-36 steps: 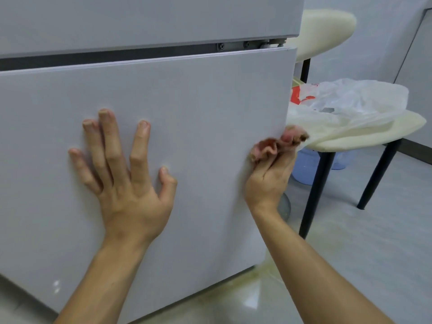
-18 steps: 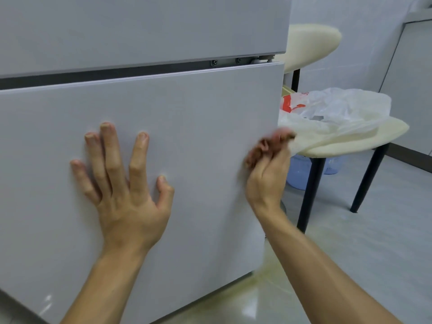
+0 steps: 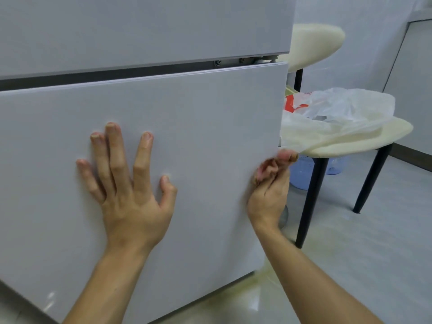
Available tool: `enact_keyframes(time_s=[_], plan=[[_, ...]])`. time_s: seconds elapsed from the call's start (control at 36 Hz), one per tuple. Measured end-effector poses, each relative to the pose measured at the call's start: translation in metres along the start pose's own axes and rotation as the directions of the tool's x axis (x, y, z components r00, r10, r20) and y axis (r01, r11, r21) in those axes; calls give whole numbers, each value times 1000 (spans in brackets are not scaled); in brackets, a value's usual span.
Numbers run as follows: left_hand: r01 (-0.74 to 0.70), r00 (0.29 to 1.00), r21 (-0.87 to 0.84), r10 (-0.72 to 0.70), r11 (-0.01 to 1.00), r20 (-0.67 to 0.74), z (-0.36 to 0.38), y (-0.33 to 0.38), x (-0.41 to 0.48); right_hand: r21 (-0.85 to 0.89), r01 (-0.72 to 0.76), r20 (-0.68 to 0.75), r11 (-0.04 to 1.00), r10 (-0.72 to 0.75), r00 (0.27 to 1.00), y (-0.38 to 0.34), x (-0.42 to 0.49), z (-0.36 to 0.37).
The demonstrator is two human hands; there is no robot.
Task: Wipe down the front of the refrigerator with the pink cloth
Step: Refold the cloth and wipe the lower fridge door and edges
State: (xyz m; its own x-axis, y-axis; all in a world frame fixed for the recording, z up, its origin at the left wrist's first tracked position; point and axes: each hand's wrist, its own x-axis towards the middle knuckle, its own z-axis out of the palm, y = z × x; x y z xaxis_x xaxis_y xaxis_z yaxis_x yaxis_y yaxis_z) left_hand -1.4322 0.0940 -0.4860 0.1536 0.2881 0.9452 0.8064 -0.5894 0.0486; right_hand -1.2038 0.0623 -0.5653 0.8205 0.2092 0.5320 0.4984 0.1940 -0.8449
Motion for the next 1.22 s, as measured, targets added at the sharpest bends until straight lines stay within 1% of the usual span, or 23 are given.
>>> enact_keyframes(time_s=[0.08,0.14,0.17,0.25,0.31,0.36,0.44,0.53,0.58,0.67,0.75,0.83,0.92,0.97,1.06,1.14,1.22], plan=[[-2,1000,8,2,1000,-6,0,1,1,-146,-82,119,986,100,988,45,-31,-18],[2,1000,-1,-2,1000,-4,0,0,1,-238,-119,171,964,162,972,58,-43,-27],[4,1000,-10,-4,1000,-3,-1,0,0,-259,-114,178,959,163,970,58,-45,-31],[-3,1000,-21,3,1000,3,-3,-1,1,-236,-57,176,970,100,979,47,-35,-33],[-3,1000,-24,4,1000,13,-4,-2,0,-196,-47,146,979,77,986,32,-22,-25],[4,1000,-26,-4,1000,11,-4,-1,0,-101,-32,96,994,42,995,4,-5,-12],[5,1000,-21,-4,1000,17,-4,0,1,44,30,-23,999,-29,999,-46,24,7],[6,1000,-19,-6,1000,16,-5,0,1,104,101,-95,989,-92,991,-80,37,19],[8,1000,-21,-8,1000,16,-5,0,0,112,155,-106,981,-143,984,-82,31,24],[7,1000,-24,-7,1000,14,-5,-1,0,68,328,-80,942,-323,943,-52,10,26],[5,1000,-20,-4,1000,9,-4,-1,0,-9,437,49,900,-436,899,-10,-24,15],[12,1000,-13,-12,1000,-3,-4,0,0,-70,486,196,871,-466,863,25,-55,5],[12,1000,-11,-12,1000,-9,-3,1,1,-118,481,251,869,-443,861,40,-62,2],[9,1000,-10,-9,1000,-4,-3,1,1,-126,485,269,865,-441,856,36,-59,2],[9,1000,-16,-9,1000,-6,-4,0,0,-61,500,247,864,-473,846,10,-43,7],[2,1000,-23,-2,1000,-1,-5,-1,1,-14,541,188,841,-530,827,-38,-9,18],[0,1000,-22,0,1000,8,-7,0,1,-8,548,137,837,-541,829,-89,21,28]])
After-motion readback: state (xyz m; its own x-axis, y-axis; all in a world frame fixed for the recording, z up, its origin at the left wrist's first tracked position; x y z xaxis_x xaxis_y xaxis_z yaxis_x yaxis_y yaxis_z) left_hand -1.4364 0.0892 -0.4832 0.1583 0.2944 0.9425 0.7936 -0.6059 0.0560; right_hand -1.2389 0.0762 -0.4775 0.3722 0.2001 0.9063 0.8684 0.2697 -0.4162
